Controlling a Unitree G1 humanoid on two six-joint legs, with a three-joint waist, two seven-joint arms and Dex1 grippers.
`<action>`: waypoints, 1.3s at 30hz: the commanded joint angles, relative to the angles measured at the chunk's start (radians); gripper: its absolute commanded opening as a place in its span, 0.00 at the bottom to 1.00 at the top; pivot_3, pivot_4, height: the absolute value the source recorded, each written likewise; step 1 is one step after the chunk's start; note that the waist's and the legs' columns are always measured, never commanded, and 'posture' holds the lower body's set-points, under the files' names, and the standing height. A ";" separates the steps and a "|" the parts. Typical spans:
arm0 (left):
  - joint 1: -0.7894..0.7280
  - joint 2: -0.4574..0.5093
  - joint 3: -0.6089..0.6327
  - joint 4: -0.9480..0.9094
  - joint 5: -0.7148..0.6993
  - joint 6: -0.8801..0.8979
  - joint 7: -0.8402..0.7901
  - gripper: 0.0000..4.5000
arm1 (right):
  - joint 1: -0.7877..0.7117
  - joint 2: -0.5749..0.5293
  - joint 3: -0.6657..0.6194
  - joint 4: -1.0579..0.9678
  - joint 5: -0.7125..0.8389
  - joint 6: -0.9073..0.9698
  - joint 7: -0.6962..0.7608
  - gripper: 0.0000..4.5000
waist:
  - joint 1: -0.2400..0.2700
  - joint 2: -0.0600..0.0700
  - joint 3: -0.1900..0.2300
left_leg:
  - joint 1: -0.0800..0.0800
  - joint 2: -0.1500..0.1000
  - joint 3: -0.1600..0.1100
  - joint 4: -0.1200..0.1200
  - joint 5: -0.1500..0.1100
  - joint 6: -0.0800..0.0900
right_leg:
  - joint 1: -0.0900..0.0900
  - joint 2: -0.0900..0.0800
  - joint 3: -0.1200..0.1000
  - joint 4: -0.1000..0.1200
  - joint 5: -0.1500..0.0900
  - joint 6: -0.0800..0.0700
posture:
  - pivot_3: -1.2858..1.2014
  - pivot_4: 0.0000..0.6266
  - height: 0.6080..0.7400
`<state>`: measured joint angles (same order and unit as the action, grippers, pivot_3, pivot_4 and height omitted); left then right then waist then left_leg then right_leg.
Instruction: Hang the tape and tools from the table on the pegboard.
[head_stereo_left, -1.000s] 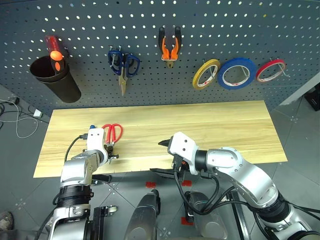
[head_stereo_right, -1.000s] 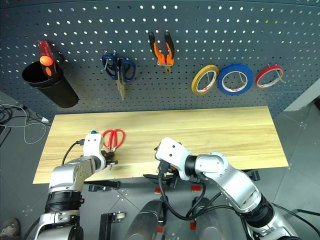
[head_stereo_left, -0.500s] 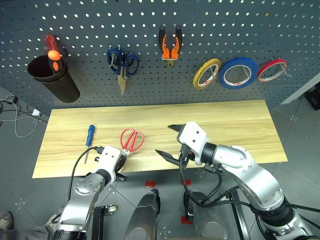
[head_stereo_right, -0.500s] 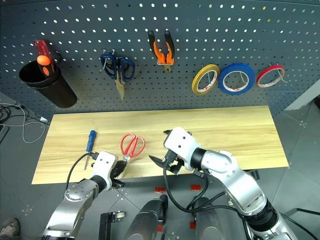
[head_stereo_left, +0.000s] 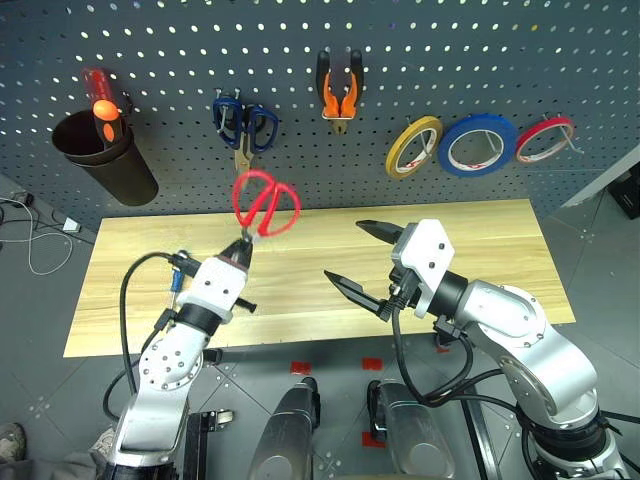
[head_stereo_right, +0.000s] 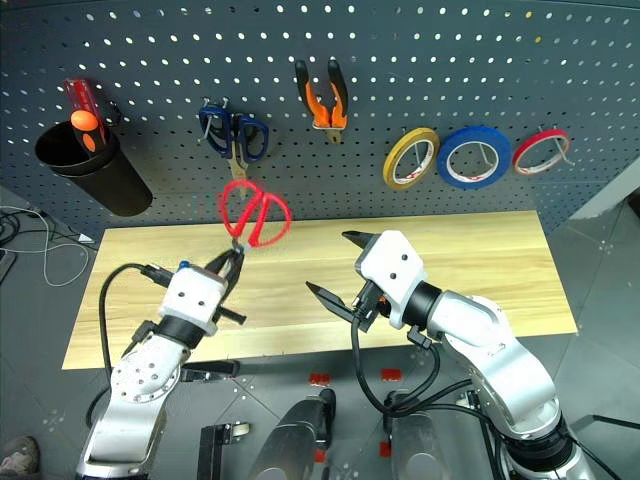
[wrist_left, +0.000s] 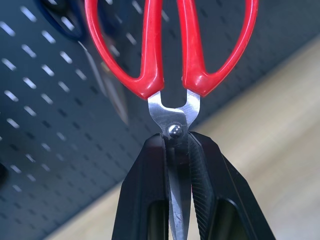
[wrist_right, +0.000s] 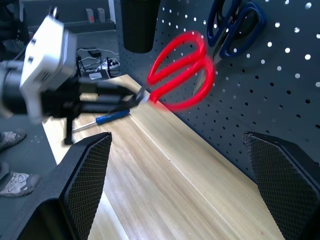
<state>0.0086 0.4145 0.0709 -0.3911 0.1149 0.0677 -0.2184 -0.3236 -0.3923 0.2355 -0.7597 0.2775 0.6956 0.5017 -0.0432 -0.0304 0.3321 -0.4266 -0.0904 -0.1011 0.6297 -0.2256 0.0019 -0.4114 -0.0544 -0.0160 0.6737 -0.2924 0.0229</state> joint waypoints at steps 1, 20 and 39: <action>-0.034 -0.005 0.037 -0.063 0.006 0.009 0.022 0.06 | -0.006 -0.005 -0.021 -0.021 0.015 -0.035 0.008 1.00 | -0.002 0.000 0.000 | 0.000 0.000 0.000 0.000 0.000 0.000 | 0.000 0.000 0.000 0.000 0.000 0.000 | 0.48 0.54 1.00; -0.223 -0.017 0.037 0.028 0.018 0.081 0.023 0.06 | -0.076 0.003 -0.004 0.070 -0.002 -0.096 0.021 1.00 | -0.007 0.000 0.000 | 0.000 0.000 0.000 0.006 0.000 0.000 | 0.001 0.000 -0.001 0.006 0.000 0.000 | 0.48 0.53 1.00; -0.238 -0.065 -0.019 0.225 -0.026 0.229 -0.027 0.67 | -0.115 0.033 0.040 0.101 -0.026 -0.096 0.003 1.00 | -0.015 0.000 0.000 | 0.000 0.000 -0.001 0.013 0.000 0.000 | 0.003 0.000 -0.001 0.007 0.000 0.000 | 0.47 0.54 1.00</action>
<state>-0.2579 0.3494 0.0305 -0.1491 0.1004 0.2580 -0.2499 -0.4481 -0.3685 0.2631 -0.6238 0.2557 0.6115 0.5156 -0.0581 -0.0307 0.3319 -0.4267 -0.0909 -0.1023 0.6431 -0.2257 0.0022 -0.4085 -0.0540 -0.0169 0.6808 -0.2920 0.0230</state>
